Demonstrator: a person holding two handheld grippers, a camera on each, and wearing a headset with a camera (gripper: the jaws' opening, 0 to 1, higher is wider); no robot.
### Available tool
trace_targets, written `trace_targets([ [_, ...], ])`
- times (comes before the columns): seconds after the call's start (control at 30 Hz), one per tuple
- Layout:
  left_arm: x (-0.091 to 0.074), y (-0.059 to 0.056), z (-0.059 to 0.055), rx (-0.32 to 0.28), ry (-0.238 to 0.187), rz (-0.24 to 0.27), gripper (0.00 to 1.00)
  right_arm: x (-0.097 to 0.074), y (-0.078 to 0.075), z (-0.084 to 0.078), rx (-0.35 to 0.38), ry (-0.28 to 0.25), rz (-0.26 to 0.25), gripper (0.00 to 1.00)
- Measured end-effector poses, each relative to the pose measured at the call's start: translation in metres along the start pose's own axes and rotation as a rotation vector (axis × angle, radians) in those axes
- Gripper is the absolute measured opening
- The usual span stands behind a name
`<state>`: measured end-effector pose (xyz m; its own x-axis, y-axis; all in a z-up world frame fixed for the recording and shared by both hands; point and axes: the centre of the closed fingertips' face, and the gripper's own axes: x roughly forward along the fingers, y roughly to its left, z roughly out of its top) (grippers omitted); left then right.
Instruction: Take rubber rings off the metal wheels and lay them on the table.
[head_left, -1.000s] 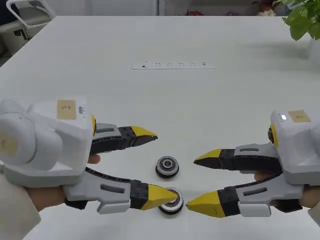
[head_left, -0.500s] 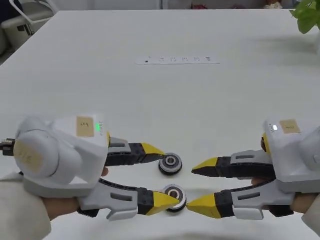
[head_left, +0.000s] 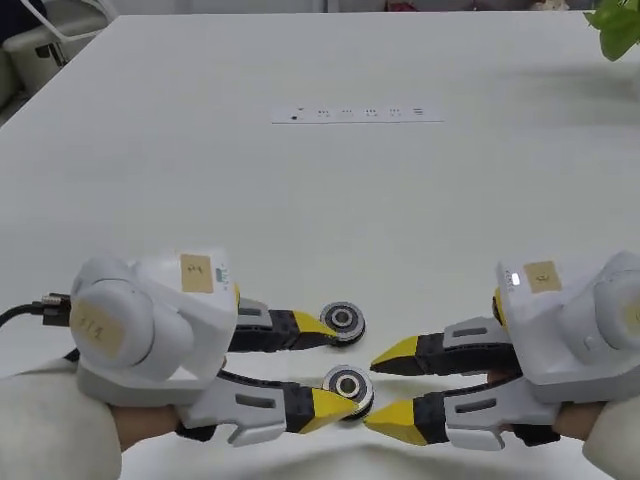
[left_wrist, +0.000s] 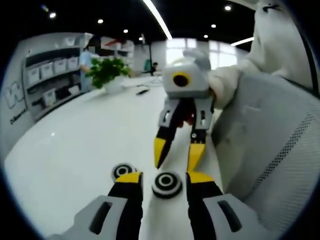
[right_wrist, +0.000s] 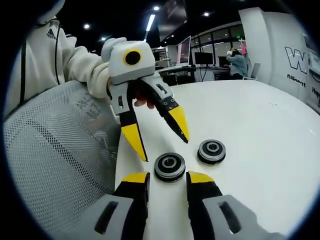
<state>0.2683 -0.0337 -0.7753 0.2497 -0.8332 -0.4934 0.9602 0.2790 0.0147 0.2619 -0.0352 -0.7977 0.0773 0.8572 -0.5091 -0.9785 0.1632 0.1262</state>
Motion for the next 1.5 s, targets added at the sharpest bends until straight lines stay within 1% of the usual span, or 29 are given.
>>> trace_targets([
  [0.07,0.001,0.0,-0.001,-0.001,0.001,-0.001,0.33,0.001,-0.001,-0.002,-0.003,0.008,-0.004,0.25],
  [0.2,0.003,0.0,-0.004,-0.021,0.002,-0.006,0.29,0.002,-0.003,-0.005,0.007,0.018,-0.013,0.23],
  [0.33,0.004,0.002,-0.006,-0.023,0.008,-0.001,0.25,0.002,-0.003,-0.003,0.016,0.008,-0.014,0.22],
  [0.43,0.006,0.002,-0.008,-0.022,0.013,0.001,0.24,0.003,-0.003,-0.004,0.015,0.009,-0.013,0.2],
  [0.67,0.008,0.001,-0.014,-0.027,0.029,-0.009,0.2,0.004,-0.005,-0.004,0.019,0.009,-0.019,0.18],
  [0.87,0.009,-0.001,-0.013,-0.029,0.023,-0.017,0.16,0.005,-0.004,-0.005,0.017,0.012,-0.017,0.17],
  [0.93,0.009,0.0,-0.014,-0.028,0.023,-0.01,0.15,0.005,-0.004,-0.005,0.018,0.011,-0.017,0.17],
  [1.23,0.008,-0.001,-0.014,-0.009,0.017,-0.012,0.14,0.004,-0.004,-0.006,0.012,0.016,-0.021,0.14],
  [1.33,0.008,0.0,-0.014,-0.009,0.017,-0.012,0.14,0.005,-0.003,-0.009,-0.001,0.031,-0.021,0.11],
  [1.5,0.007,0.0,-0.014,-0.003,0.017,-0.014,0.14,0.005,-0.003,-0.008,-0.009,0.032,-0.028,0.1],
])
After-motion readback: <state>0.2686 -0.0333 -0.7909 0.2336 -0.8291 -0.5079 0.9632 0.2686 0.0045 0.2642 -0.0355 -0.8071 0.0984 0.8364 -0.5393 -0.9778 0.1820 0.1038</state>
